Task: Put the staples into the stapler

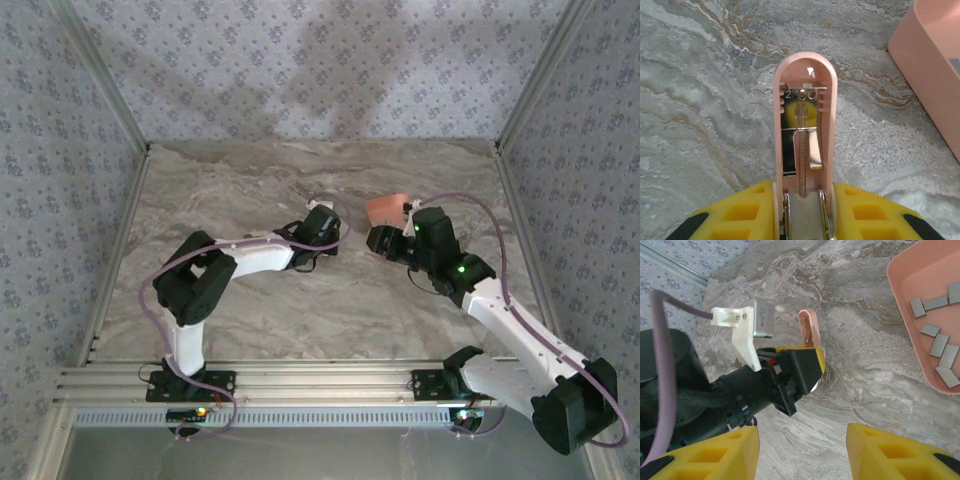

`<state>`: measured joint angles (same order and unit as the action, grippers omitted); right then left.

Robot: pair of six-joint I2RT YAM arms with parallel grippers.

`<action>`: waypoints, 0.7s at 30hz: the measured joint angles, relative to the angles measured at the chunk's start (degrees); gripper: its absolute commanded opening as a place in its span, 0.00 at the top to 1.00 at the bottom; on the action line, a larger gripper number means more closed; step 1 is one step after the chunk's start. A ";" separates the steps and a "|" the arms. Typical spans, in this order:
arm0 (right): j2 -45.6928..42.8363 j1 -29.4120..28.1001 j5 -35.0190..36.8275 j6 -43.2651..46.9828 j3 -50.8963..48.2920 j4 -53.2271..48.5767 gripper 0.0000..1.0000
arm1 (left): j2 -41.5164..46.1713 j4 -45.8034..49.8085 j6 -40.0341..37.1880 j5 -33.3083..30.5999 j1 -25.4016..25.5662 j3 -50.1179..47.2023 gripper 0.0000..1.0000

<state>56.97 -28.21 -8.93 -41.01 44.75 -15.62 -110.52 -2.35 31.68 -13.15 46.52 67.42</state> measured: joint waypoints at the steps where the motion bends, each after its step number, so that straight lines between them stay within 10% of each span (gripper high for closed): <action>1: -0.24 0.00 0.17 0.00 -0.28 0.00 0.50 | -0.72 -0.07 0.20 -0.02 0.02 0.50 0.82; 21: -3.39 1.20 0.63 0.02 -1.99 -0.09 0.50 | -4.63 -0.81 3.13 -2.73 1.16 2.10 0.59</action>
<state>53.58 -27.00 -8.29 -40.99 42.76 -15.70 -115.15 -3.16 34.81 -15.88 47.68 69.52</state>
